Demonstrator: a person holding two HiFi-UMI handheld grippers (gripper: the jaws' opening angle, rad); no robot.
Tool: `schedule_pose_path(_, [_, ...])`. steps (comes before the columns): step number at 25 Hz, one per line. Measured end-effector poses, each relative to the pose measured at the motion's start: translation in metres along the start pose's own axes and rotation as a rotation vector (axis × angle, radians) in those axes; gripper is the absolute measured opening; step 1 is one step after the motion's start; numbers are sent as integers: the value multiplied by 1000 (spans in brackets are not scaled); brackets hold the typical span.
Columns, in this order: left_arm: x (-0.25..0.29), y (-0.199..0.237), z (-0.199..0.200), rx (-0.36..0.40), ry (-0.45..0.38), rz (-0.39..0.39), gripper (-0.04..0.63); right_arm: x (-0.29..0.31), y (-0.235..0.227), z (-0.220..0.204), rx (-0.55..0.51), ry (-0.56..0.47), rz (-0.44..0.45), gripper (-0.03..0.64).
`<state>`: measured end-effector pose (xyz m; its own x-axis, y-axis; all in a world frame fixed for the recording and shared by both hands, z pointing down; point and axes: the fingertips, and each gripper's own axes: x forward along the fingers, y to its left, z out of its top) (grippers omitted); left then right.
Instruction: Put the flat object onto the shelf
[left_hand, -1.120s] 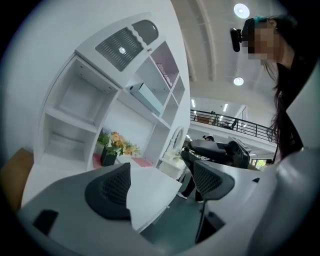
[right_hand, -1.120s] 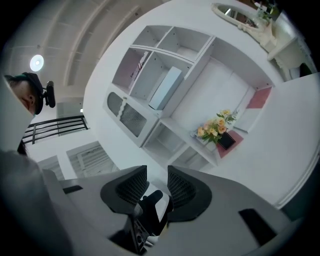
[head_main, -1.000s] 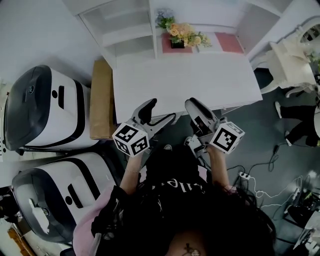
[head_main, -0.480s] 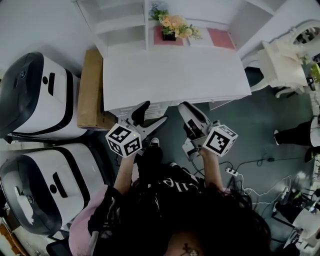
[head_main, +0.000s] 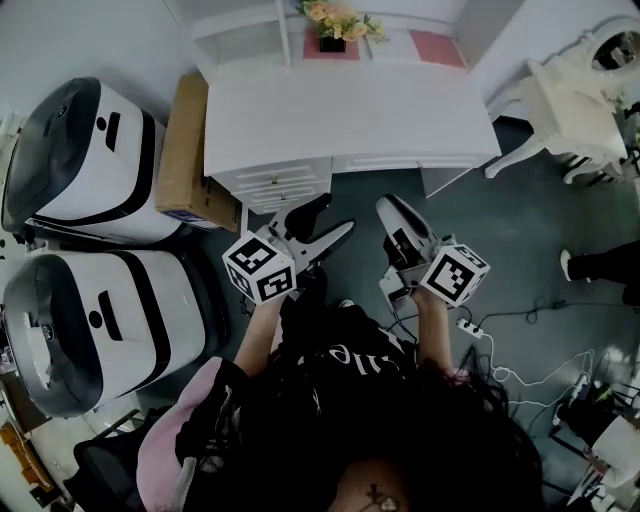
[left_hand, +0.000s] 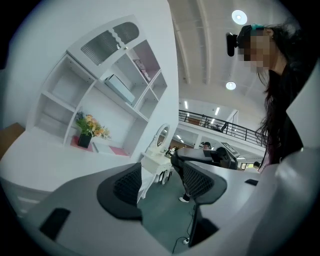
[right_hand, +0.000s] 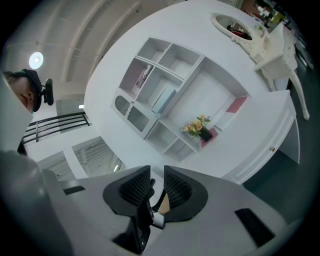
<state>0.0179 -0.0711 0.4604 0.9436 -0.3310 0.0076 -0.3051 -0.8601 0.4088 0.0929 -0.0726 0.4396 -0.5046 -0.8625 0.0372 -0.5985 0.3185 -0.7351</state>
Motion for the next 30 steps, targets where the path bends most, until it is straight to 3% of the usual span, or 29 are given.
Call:
schedule_pose_path(8, [-29, -61, -39, -15, -15, 72, 195, -66, 20, -43, -32, 88, 51, 98])
schedule_pose_path(17, [-54, -100, -57, -14, -26, 86, 78, -91, 42, -80, -87, 140, 105, 98])
schedule_pose_path(30, [-93, -109, -65, -34, -43, 148, 40, -91, 67, -110, -160, 184, 149, 86])
